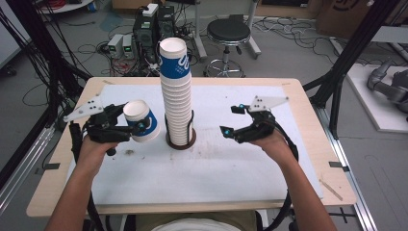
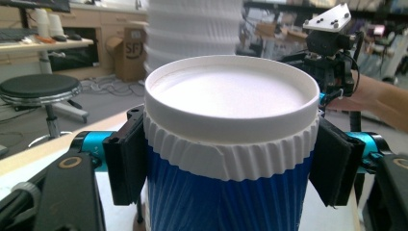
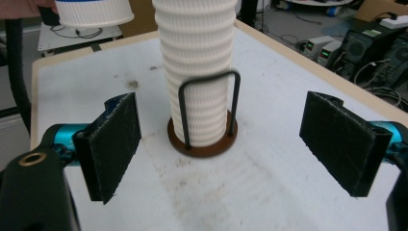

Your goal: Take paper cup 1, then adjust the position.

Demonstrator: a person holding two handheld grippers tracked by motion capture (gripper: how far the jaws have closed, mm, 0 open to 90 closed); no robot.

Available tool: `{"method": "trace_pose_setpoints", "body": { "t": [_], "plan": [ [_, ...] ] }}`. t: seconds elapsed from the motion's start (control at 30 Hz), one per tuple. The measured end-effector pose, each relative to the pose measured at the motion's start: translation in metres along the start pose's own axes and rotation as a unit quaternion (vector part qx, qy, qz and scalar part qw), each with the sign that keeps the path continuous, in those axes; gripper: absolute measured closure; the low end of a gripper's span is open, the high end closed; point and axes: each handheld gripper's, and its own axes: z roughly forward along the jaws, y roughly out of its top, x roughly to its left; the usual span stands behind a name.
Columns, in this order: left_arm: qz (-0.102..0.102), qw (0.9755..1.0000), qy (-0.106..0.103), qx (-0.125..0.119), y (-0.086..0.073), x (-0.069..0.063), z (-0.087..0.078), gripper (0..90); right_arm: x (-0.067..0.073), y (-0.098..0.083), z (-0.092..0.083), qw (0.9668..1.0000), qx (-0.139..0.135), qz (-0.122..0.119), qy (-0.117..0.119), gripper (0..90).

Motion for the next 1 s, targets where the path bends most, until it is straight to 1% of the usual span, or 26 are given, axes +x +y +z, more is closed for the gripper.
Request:
{"method": "trace_pose_setpoints", "body": {
  "t": [0.03,0.07,0.1,0.13,0.17,0.2,0.23,0.27,0.3,0.33,0.37,0.4,0.43,0.47,0.57,0.63,0.7,0.73,0.8,0.83,0.9,0.93,0.97,1.0],
  "plan": [
    [0.000,1.0000,0.000,0.000,0.000,0.000,0.000,26.5,0.002,-0.010,-0.002,1.0000,0.000,0.003,-0.005,14.6],
    [0.000,0.9999,-0.012,0.012,-0.004,-0.003,0.004,26.5,0.003,-0.017,-0.003,0.9999,-0.001,0.007,-0.009,14.7],
    [0.000,0.9999,-0.012,0.012,-0.004,-0.003,0.004,26.5,0.004,-0.024,-0.004,0.9998,-0.004,0.011,-0.013,14.7],
    [0.004,0.9998,-0.015,0.015,-0.005,-0.005,0.005,26.5,0.004,-0.024,-0.004,0.9998,-0.004,0.011,-0.013,14.7],
    [0.003,0.9998,-0.018,0.011,-0.006,-0.007,0.006,26.5,0.005,-0.029,-0.005,0.9997,-0.007,0.013,-0.018,14.7],
    [0.000,0.9997,-0.025,0.002,-0.010,-0.012,0.007,26.4,0.008,-0.037,-0.007,0.9994,-0.015,0.018,-0.023,14.6],
    [0.000,0.9997,-0.025,0.002,-0.010,-0.012,0.007,26.4,0.008,-0.037,-0.007,0.9994,-0.015,0.018,-0.023,14.6],
    [0.000,0.9996,-0.027,0.002,-0.011,-0.014,0.008,26.4,0.010,-0.041,-0.007,0.9992,-0.022,0.019,-0.027,14.7],
    [0.003,0.9996,-0.028,0.004,-0.013,-0.015,0.008,26.4,0.011,-0.041,-0.006,0.9994,-0.015,0.016,-0.026,14.7],
    [0.004,0.9995,-0.031,0.004,-0.016,-0.018,0.011,26.4,0.011,-0.041,-0.007,0.9994,-0.013,0.012,-0.030,14.7],
    [0.004,0.9995,-0.031,0.004,-0.016,-0.018,0.011,26.4,0.011,-0.041,-0.008,0.9992,-0.014,0.016,-0.033,14.7],
    [0.005,0.9993,-0.036,0.006,-0.018,-0.019,0.016,26.4,0.012,-0.041,-0.008,0.9991,-0.019,0.017,-0.034,14.6],
    [0.005,0.9993,-0.036,0.006,-0.018,-0.019,0.016,26.4,0.012,-0.041,-0.008,0.9991,-0.019,0.017,-0.034,14.6],
    [0.009,0.9991,-0.038,0.013,-0.019,-0.020,0.019,26.4,0.011,-0.042,-0.008,0.9991,-0.021,0.020,-0.033,14.7],
    [0.009,0.9989,-0.042,0.016,-0.021,-0.021,0.022,26.4,0.011,-0.044,-0.006,0.9991,-0.017,0.022,-0.033,14.7],
    [0.011,0.9987,-0.046,0.019,-0.022,-0.023,0.025,26.4,0.013,-0.044,-0.004,0.9993,-0.014,0.021,-0.028,14.7],
    [0.014,0.9983,-0.052,0.023,-0.022,-0.027,0.028,26.4,0.014,-0.044,-0.003,0.9995,-0.012,0.019,-0.024,14.7],
    [0.016,0.9978,-0.059,0.024,-0.022,-0.030,0.032,26.4,0.015,-0.044,-0.002,0.9995,-0.011,0.018,-0.022,14.7],
    [0.017,0.9976,-0.062,0.024,-0.022,-0.031,0.033,26.4,0.016,-0.045,-0.002,0.9996,-0.011,0.018,-0.020,14.7],
    [0.015,0.9974,-0.066,0.023,-0.022,-0.033,0.036,26.4,0.018,-0.045,-0.002,0.9996,-0.011,0.020,-0.015,14.7],
    [0.013,0.9967,-0.077,0.021,-0.020,-0.035,0.039,26.4,0.018,-0.045,-0.003,0.9996,-0.012,0.020,-0.014,14.7],
    [0.015,0.9960,-0.086,0.019,-0.018,-0.038,0.045,26.4,0.019,-0.046,-0.003,0.9995,-0.017,0.024,-0.011,14.7],
    [0.015,0.9960,-0.086,0.019,-0.018,-0.038,0.045,26.4,0.019,-0.046,-0.003,0.9995,-0.017,0.024,-0.011,14.7],
    [0.017,0.9954,-0.092,0.021,-0.016,-0.042,0.050,26.4,0.021,-0.047,-0.003,0.9994,-0.017,0.027,-0.010,14.7]
  ]
}}
